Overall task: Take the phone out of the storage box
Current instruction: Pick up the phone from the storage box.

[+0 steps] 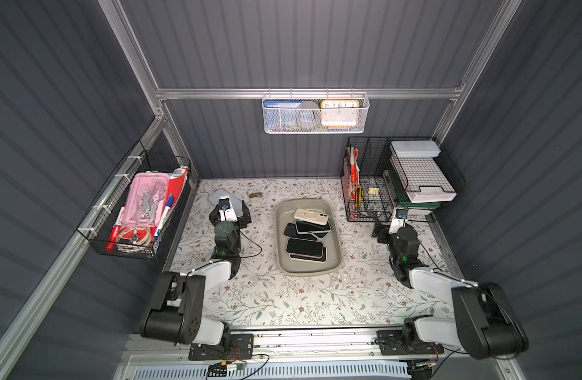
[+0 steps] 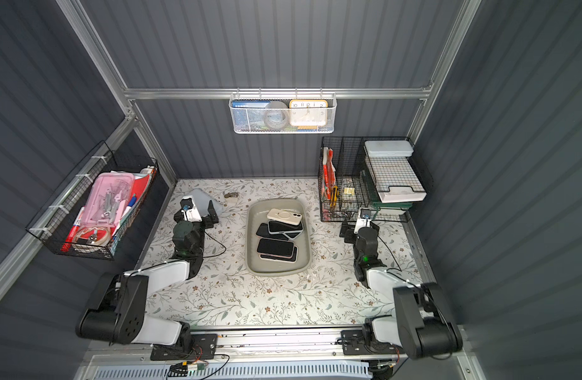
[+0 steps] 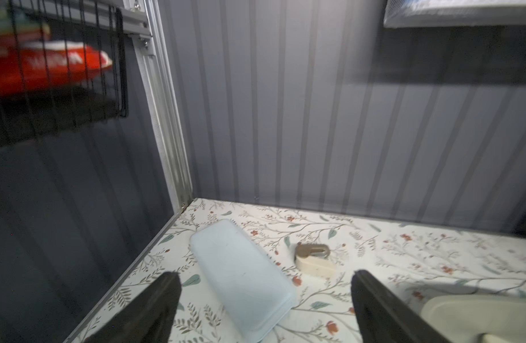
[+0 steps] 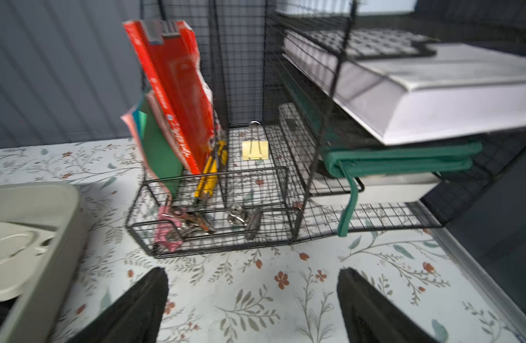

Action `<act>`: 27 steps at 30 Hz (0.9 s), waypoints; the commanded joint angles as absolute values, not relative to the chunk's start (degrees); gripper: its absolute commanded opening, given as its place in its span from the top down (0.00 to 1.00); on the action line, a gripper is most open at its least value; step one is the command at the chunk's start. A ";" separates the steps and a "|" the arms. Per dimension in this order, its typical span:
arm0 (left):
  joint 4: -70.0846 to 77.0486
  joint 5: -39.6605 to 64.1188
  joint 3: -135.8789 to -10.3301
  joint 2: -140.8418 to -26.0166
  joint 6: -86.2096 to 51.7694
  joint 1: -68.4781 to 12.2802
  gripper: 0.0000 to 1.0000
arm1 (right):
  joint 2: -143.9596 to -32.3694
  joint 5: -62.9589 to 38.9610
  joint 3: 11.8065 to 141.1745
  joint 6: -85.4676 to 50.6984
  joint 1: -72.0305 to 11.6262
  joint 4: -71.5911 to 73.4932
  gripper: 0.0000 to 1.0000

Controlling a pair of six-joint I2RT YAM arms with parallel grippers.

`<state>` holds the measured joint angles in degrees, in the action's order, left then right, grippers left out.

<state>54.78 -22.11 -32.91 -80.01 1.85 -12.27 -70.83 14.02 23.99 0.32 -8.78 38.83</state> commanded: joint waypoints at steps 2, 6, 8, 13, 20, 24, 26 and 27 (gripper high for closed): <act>31.91 -21.60 -43.75 -74.25 -3.26 -16.62 0.10 | -62.88 16.58 34.70 -1.31 -13.49 14.20 0.11; 18.20 -14.45 -50.68 -74.39 -9.35 -17.89 0.12 | -61.27 10.42 43.13 -5.15 -17.49 0.32 0.15; 14.80 -11.03 -51.53 -74.62 -11.00 -18.01 0.16 | -61.56 7.59 45.61 -5.20 -20.22 -3.45 0.16; 9.25 -5.01 -50.96 -74.70 -13.65 -18.28 0.19 | -62.87 -0.16 47.81 -8.49 -24.55 -7.46 0.21; 2.61 1.87 -51.51 -78.08 -16.32 -18.75 0.29 | -66.01 -6.38 49.93 -9.66 -29.02 -13.75 0.32; -1.32 1.31 -52.86 -81.57 -16.54 -20.07 0.34 | -68.95 -9.28 51.47 -7.52 -31.23 -17.90 0.27; -2.48 0.87 -52.98 -83.37 -17.77 -20.47 0.35 | -71.61 -10.35 52.49 -7.94 -31.79 -19.33 0.27; -2.72 1.08 -53.03 -84.42 -18.34 -20.71 0.36 | -72.93 -10.75 53.42 -8.17 -32.21 -20.35 0.27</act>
